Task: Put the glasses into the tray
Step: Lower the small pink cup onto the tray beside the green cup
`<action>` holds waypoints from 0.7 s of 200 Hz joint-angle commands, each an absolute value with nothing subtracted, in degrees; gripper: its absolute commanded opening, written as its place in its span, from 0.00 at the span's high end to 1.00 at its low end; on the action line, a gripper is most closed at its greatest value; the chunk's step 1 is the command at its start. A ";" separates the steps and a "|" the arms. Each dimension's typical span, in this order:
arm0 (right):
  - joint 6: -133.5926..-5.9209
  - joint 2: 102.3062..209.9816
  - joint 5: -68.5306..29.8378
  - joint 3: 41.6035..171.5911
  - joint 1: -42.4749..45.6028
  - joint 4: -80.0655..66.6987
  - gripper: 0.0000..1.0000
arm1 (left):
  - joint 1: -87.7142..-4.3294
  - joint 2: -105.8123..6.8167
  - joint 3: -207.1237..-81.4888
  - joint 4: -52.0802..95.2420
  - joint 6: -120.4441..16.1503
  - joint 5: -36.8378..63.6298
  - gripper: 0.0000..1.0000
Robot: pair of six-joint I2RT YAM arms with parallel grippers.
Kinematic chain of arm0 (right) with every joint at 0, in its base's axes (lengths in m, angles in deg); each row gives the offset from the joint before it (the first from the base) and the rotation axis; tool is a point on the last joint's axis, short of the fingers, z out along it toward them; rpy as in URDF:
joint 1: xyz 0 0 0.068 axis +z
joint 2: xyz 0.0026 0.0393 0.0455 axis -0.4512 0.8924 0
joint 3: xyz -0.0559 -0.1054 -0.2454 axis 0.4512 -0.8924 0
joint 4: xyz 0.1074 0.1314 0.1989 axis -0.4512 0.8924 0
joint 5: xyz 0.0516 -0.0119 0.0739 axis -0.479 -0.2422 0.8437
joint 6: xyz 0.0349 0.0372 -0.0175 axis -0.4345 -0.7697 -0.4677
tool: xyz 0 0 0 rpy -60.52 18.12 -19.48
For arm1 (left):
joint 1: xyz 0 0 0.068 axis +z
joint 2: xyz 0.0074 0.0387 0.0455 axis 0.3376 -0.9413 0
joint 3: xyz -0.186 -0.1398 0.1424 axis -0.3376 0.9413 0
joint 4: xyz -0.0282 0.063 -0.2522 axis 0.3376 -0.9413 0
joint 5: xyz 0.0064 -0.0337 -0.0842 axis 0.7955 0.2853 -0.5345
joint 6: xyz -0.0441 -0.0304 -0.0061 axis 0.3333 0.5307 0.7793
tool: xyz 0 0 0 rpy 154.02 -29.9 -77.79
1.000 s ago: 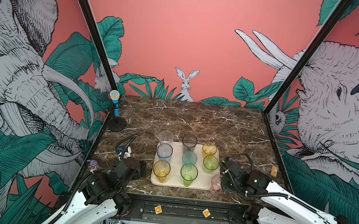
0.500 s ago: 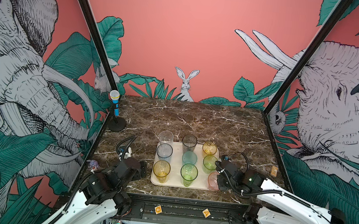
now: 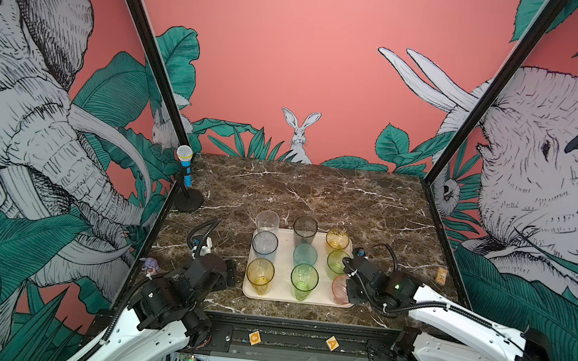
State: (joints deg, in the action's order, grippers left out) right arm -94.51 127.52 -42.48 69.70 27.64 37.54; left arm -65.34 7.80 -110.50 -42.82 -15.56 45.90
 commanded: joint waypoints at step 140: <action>-95.03 132.48 -42.73 70.90 28.07 35.12 0.96 | -65.44 7.42 -109.50 -44.38 -14.09 46.32 0.08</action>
